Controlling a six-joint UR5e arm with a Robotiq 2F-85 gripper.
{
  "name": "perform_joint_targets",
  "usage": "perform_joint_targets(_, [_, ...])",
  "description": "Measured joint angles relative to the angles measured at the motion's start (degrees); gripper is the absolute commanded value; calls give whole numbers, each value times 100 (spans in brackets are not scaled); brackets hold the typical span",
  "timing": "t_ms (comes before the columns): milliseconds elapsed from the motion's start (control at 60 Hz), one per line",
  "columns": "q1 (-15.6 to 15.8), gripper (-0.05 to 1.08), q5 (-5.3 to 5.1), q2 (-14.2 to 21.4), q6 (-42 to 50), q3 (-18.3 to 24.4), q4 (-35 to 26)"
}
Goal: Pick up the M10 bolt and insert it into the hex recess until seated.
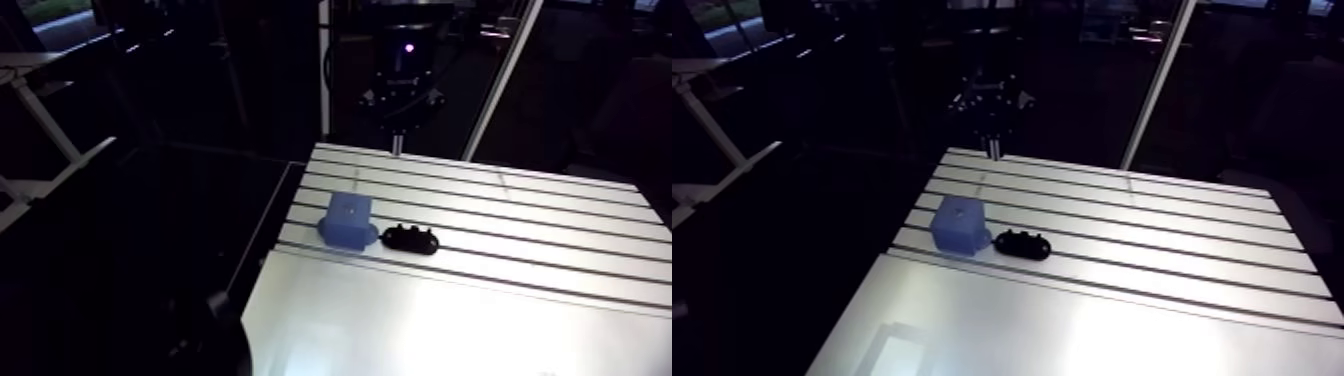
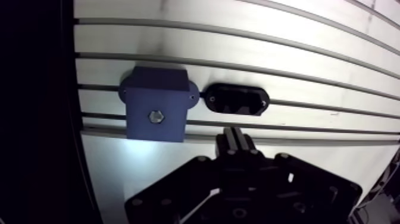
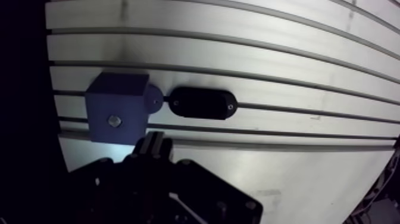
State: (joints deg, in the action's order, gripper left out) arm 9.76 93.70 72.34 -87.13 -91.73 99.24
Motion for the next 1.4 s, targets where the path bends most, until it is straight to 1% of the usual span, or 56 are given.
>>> perform_joint_targets(17, [-24, 4, 3, 12, 1, 15, -10])
perform_joint_targets(33, [-45, 4, 6, 22, 2, 28, -19])
perform_joint_targets(50, [-66, 1, 7, 33, 3, 41, -27])
perform_joint_targets(317, [-377, 0, 15, 278, 16, 247, -165])
perform_joint_targets(533, [-556, 1, -8, 511, 43, 488, -521])
perform_joint_targets(617, [-596, 1, -40, 567, 87, 643, -707])
perform_joint_targets(800, [-661, 1, -150, 664, 197, 1016, -1116])
perform_joint_targets(1000, [-701, 1, -260, 916, 232, 1230, -1372])
perform_joint_targets(1117, [-710, 1, -296, 1080, 227, 1310, -1427])
perform_joint_targets(1233, [-709, 1, -317, 1161, 217, 1342, -1449])
perform_joint_targets(1400, [-701, 1, -292, 1205, 202, 1310, -1469])
